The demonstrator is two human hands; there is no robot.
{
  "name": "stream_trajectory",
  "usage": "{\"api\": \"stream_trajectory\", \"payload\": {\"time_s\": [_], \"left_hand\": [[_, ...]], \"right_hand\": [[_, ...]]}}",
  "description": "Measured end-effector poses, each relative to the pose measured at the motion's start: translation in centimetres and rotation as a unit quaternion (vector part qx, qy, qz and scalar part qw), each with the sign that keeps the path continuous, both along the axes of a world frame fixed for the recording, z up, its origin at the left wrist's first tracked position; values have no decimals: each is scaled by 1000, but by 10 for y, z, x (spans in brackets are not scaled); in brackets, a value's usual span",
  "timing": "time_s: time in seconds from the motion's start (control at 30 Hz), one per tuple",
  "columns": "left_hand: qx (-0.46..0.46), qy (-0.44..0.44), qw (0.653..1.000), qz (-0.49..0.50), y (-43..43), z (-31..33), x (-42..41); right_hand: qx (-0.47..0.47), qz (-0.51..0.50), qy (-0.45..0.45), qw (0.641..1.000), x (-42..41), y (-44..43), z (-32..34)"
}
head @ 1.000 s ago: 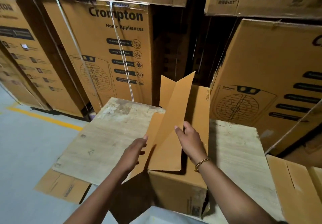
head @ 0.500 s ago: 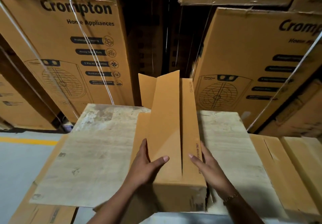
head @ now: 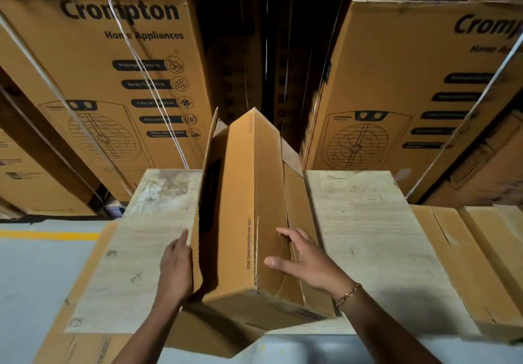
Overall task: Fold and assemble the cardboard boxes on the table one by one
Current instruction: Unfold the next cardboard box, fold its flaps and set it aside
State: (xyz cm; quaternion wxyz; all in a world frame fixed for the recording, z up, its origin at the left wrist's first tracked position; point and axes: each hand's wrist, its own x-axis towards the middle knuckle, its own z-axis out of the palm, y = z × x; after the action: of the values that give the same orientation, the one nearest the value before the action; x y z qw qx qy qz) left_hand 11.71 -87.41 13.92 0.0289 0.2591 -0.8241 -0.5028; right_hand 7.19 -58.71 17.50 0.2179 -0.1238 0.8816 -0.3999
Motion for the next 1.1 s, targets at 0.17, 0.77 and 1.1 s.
{"api": "stream_trajectory", "payload": {"time_s": [0.17,0.77,1.1], "left_hand": [[-178,-8,978,-110,28,63,-15],[-372,-136,906,-148,102,71,-12],[-564,-70,790,-228,134,77,-15]], "right_hand": [[29,8,22,999,-5,-12,0],[243,-53,65,966,-10,-11,-16],[135,-90,73,984,-22,46,-23]]}}
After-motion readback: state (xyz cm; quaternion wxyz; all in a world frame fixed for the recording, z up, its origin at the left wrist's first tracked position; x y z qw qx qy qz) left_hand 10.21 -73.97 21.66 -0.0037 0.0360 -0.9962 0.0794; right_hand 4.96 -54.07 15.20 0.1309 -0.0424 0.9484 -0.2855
